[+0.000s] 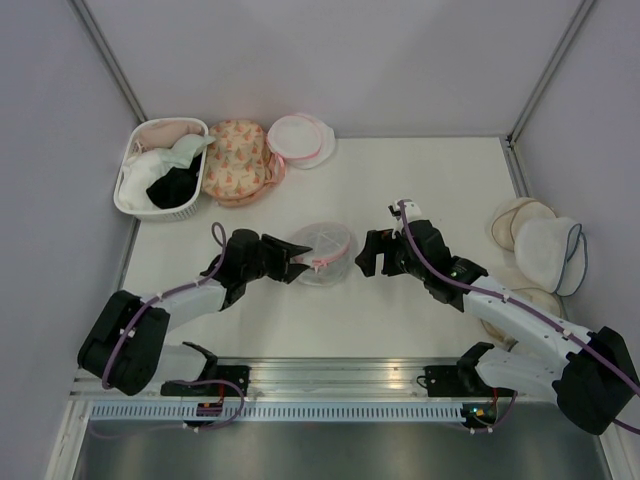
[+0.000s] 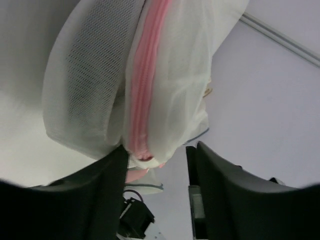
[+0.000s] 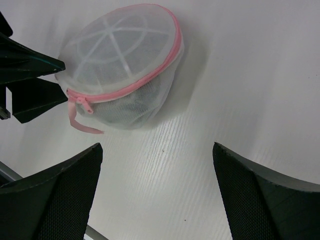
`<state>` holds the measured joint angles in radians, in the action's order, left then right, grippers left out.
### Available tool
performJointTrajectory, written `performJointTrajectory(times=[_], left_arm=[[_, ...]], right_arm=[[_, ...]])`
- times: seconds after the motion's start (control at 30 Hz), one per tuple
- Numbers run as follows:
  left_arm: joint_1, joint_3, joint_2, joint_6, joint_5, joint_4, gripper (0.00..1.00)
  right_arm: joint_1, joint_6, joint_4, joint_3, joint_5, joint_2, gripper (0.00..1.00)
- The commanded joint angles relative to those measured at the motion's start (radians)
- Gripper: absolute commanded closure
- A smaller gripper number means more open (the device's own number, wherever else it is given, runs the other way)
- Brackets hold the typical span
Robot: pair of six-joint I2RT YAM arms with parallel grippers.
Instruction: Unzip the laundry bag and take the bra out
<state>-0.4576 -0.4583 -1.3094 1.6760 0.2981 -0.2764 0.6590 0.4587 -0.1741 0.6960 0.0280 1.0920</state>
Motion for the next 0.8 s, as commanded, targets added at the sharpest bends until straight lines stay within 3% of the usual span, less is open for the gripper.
performJointTrajectory(times=[0.0, 0.03, 0.07, 0.17, 0.23, 0.33, 0.43, 0.47, 0.53, 0.6, 0.67, 0.77], left_arm=[[-0.001, -0.013, -0.036, -0.004, 0.012, -0.128, 0.49], [-0.001, -0.016, -0.045, -0.009, 0.013, -0.148, 0.56], [-0.001, -0.019, -0.053, -0.021, 0.016, -0.156, 0.72], [-0.001, -0.028, -0.077, -0.045, 0.024, -0.175, 0.98], [-0.001, -0.025, -0.082, -0.050, 0.027, -0.190, 0.98], [-0.006, -0.016, -0.070, -0.053, 0.033, -0.211, 0.98], [-0.016, 0.001, -0.038, -0.045, 0.013, -0.210, 0.98], [-0.019, 0.004, -0.028, -0.042, 0.010, -0.208, 0.98], [-0.024, 0.013, -0.018, -0.036, 0.013, -0.210, 0.98], [-0.030, 0.021, -0.007, -0.033, 0.019, -0.218, 0.98], [-0.035, 0.027, 0.002, -0.032, 0.027, -0.221, 0.98], [-0.036, 0.049, 0.007, -0.022, 0.033, -0.237, 0.98]], right_arm=[[0.002, 0.000, 0.008, -0.001, 0.013, -0.021, 0.06], [0.001, 0.000, 0.007, -0.001, 0.009, -0.023, 0.06], [0.001, 0.001, 0.007, -0.001, 0.000, -0.027, 0.08], [0.002, 0.008, 0.008, -0.004, -0.023, -0.044, 0.11], [0.001, 0.018, 0.021, -0.009, -0.049, -0.053, 0.13], [0.002, 0.032, 0.047, -0.019, -0.083, -0.066, 0.24], [0.016, 0.063, 0.091, -0.026, -0.120, -0.047, 0.44], [0.028, 0.076, 0.105, -0.026, -0.128, -0.022, 0.55], [0.050, 0.087, 0.140, -0.021, -0.135, 0.009, 0.65], [0.079, 0.101, 0.166, -0.020, -0.155, 0.054, 0.67], [0.093, 0.116, 0.257, -0.032, -0.194, 0.080, 0.62], [0.093, 0.143, 0.347, -0.041, -0.226, 0.109, 0.42]])
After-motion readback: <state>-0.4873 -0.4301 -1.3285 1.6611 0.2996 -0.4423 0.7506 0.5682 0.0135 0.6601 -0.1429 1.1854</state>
